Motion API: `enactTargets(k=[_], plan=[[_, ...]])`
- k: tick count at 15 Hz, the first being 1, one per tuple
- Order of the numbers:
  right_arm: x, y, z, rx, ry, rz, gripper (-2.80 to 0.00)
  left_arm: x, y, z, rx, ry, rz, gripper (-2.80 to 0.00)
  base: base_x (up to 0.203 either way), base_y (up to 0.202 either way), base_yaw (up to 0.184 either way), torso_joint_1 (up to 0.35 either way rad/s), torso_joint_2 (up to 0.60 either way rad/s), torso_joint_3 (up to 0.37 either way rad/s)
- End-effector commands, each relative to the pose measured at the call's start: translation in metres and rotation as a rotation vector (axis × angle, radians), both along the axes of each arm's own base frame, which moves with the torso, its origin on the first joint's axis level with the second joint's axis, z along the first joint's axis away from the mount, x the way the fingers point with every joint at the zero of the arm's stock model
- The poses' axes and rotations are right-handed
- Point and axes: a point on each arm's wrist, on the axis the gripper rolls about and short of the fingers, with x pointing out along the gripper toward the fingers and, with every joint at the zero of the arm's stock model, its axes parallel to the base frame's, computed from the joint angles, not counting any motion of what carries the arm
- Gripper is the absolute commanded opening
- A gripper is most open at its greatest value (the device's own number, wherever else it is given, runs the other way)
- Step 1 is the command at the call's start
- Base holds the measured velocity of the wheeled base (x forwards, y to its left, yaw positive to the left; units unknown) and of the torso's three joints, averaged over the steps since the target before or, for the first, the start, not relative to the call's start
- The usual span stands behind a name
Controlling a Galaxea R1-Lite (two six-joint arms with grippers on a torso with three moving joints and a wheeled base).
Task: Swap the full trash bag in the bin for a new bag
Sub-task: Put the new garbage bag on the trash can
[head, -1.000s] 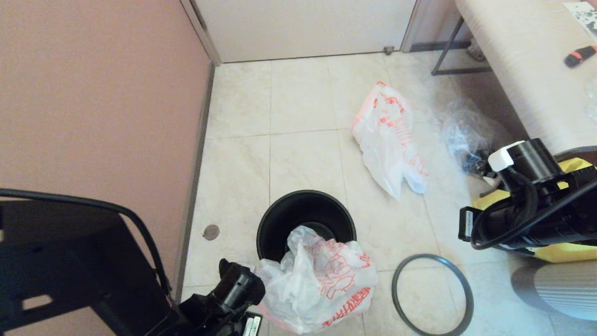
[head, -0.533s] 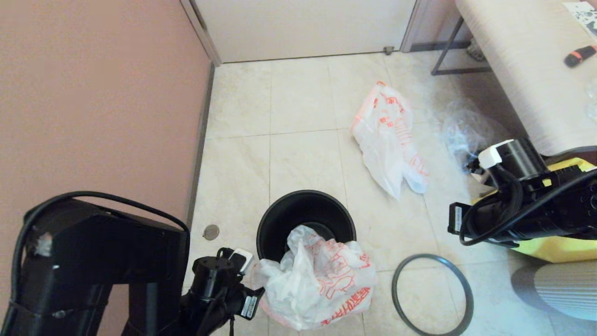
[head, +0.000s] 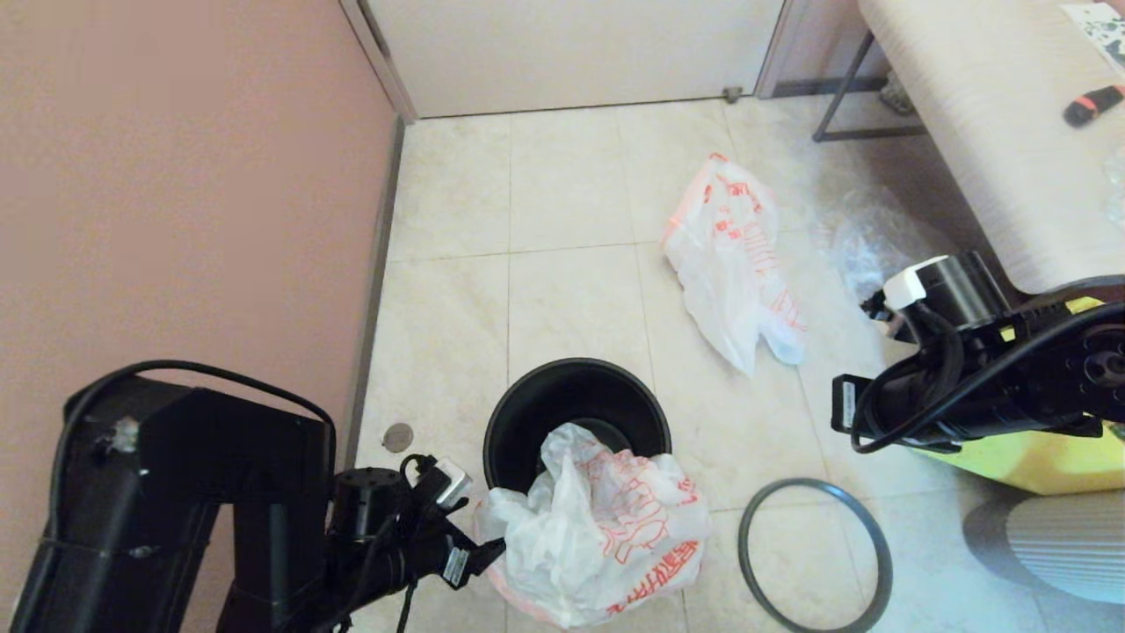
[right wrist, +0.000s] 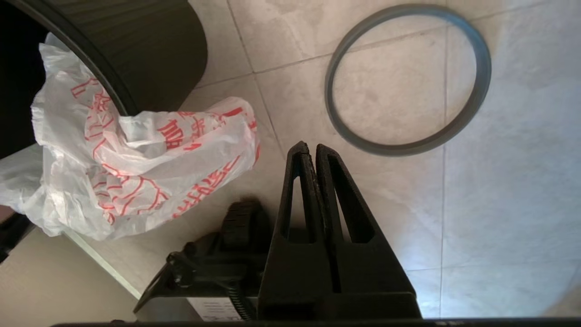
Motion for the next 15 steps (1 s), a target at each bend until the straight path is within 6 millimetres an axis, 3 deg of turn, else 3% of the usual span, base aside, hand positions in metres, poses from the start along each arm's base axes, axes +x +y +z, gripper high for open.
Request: enactTargets(k=[1,5,6,15], plan=[[0.002,0.001,0.003,0.003,-0.008,0.0,-2.8,0.01,0.006,-0.015,0.019,-0.017,-0.024,0.0,0.0,0.0,0.0,0.0,0.0,0.0],[0.008,0.004,0.005,-0.006,-0.019,0.013,-2.8,0.017,0.004,-0.019,0.027,-0.063,-0.1,0.0,0.0,0.0,0.0,0.0,0.0,0.0],[0.01,0.005,0.006,-0.004,-0.023,0.015,-2.8,0.017,0.003,-0.02,0.018,-0.062,-0.117,-2.8,0.0,0.0,0.0,0.0,0.0,0.0],[0.008,0.016,0.017,0.001,-0.038,0.046,-2.8,0.001,0.002,-0.017,-0.04,-0.014,-0.219,-2.8,0.0,0.0,0.0,0.0,0.0,0.0]])
